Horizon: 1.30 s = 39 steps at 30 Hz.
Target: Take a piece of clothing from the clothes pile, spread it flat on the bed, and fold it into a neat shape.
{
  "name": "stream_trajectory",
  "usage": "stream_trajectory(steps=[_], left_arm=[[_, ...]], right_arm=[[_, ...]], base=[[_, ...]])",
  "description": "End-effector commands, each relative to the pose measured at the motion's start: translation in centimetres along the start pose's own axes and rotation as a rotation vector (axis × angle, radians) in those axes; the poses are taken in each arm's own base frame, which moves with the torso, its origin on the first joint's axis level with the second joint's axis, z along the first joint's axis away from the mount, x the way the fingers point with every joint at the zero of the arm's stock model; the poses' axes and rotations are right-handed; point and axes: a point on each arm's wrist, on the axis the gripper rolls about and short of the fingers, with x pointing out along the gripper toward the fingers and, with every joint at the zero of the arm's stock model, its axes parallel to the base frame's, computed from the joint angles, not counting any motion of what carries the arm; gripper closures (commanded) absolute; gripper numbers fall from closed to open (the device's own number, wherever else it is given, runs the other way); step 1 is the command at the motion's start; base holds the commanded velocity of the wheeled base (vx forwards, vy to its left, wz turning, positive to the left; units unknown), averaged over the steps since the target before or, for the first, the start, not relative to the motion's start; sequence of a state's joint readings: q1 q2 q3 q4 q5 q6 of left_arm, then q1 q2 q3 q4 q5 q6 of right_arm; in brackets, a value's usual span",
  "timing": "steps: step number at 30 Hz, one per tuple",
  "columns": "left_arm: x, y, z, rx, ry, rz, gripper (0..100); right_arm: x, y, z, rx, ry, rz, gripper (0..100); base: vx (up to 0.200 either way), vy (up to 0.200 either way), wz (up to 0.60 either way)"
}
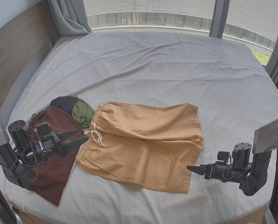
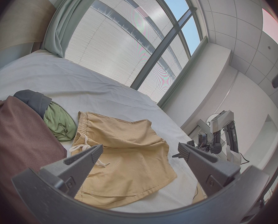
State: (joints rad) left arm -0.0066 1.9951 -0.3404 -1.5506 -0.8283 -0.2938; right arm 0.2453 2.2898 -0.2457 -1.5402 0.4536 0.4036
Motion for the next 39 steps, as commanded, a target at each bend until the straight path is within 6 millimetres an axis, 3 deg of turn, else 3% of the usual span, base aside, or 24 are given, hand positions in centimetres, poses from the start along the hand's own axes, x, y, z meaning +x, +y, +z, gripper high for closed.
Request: stream_trajectory(steps=[1,23,39], left_arm=[[0.0,0.0,-0.1,-0.003,0.002,0.001,0],[0.1,0.3,-0.4,0.001,0.012,0.004,0],[0.1,0.3,-0.4,0.004,0.012,0.004,0]], right_arm=[[0.1,0.0,-1.4,0.019,0.066,0.001,0],[1.2,-0.1,-5.4,0.073,0.26,0.055,0],[1.6,0.9,-5.6,0.111,0.288,0.115,0]], base=[[0.0,0.0,0.0],[0.0,0.0,0.0],[0.0,0.0,0.0]])
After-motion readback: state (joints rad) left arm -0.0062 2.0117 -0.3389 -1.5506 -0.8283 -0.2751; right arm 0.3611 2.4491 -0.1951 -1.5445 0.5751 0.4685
